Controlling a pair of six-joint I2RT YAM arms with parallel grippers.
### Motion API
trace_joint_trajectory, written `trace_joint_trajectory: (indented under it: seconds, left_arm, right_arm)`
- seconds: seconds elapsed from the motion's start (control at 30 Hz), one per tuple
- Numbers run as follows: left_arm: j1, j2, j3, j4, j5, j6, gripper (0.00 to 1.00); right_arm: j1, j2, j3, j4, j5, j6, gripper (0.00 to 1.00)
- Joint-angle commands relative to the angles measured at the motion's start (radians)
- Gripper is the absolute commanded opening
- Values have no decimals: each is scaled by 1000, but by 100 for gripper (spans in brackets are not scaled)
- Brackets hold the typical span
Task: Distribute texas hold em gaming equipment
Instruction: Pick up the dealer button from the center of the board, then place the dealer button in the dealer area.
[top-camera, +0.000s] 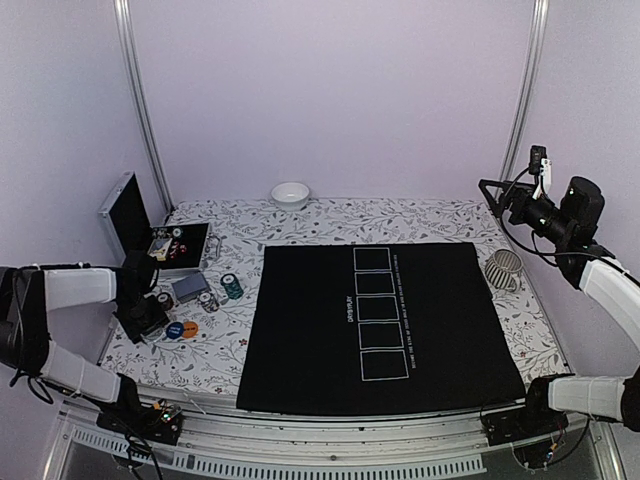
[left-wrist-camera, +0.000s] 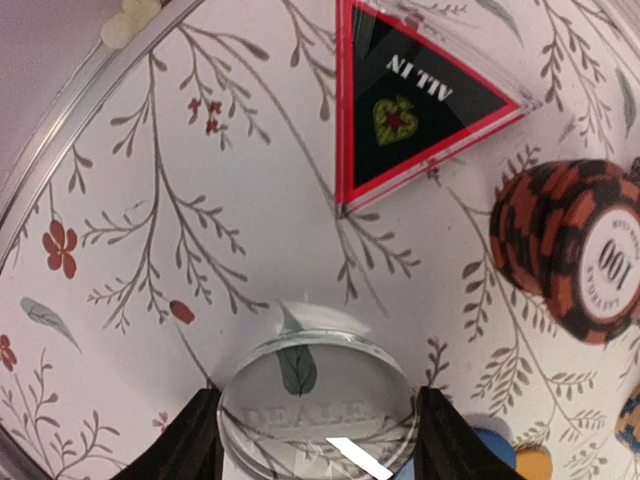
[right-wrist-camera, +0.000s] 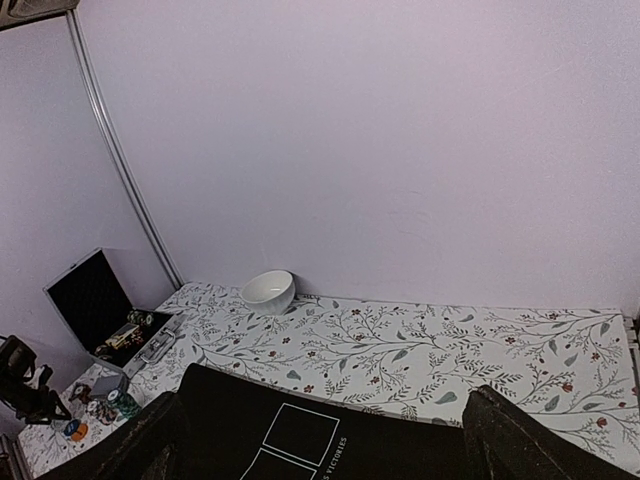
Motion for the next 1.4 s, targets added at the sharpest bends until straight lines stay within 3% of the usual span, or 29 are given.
trace_joint_trajectory:
  seconds: [0.0, 0.23, 0.43, 0.67, 0.9, 1.07, 1.37]
  left_arm:
    - [-8, -49, 36, -162, 14, -19, 45]
    - [-17, -203, 157, -317, -116, -84, 44]
    - [-58, -277, 327, -373, -210, -19, 40]
    - [-242, -205, 549, -398, -258, 99, 38]
    - [-567, -16, 747, -360, -257, 204, 37]
    - [-803, 219, 855, -244, -174, 391, 37]
    - [-902, 614, 1007, -245, -34, 586, 36]
  right_arm:
    - [-4, -16, 10, 18, 0, 14, 97]
    - [-3, -25, 17, 18, -13, 27, 97]
    - [-3, -21, 32, 18, -44, 44, 97]
    - [-3, -28, 34, 16, -59, 55, 97]
    - [-3, -32, 38, 11, -69, 61, 98]
    - [-3, -35, 40, 0, -71, 60, 97]
    - [-3, -52, 50, -30, -59, 39, 97]
